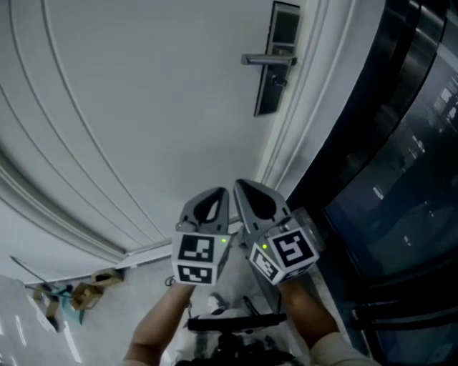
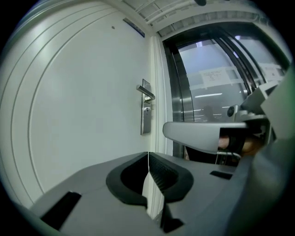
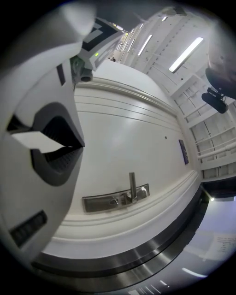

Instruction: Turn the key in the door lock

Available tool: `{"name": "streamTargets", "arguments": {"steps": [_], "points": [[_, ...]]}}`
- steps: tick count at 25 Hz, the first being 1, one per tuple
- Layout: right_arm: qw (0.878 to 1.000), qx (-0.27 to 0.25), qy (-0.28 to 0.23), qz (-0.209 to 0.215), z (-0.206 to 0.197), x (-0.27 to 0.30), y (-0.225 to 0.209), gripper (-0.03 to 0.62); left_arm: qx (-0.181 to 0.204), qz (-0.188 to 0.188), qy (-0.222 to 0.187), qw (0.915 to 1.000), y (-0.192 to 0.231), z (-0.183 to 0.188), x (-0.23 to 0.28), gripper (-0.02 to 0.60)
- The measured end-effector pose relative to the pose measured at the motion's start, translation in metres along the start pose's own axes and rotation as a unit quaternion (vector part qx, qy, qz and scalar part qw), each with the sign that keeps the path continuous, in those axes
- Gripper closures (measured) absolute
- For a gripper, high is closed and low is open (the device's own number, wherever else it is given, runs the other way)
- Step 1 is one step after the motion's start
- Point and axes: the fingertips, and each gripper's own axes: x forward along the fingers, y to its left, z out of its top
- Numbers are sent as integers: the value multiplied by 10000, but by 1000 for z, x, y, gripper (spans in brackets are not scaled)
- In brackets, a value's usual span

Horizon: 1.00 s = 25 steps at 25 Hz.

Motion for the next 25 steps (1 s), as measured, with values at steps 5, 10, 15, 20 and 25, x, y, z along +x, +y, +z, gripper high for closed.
{"name": "streamTargets", "arguments": {"steps": [5,10,15,20,25], "points": [[10000,-44,46,61,-5,-22,8,582,31,137,-43,9999,-18,0,-19,561],[9999,-60,85,91,-9,-49,2,582,11,231,24,9997,-46,-7,-25,561],[9999,-128,1,104,-9,-76,3,582,76,275,35,9996,-72,-11,-36,561],[9998,-180,49,92,-10,-99,5,582,109,286,71,9995,-93,-14,-46,561],[9998,-150,114,71,-11,-119,6,582,169,298,37,9994,-111,-13,-55,561]]}}
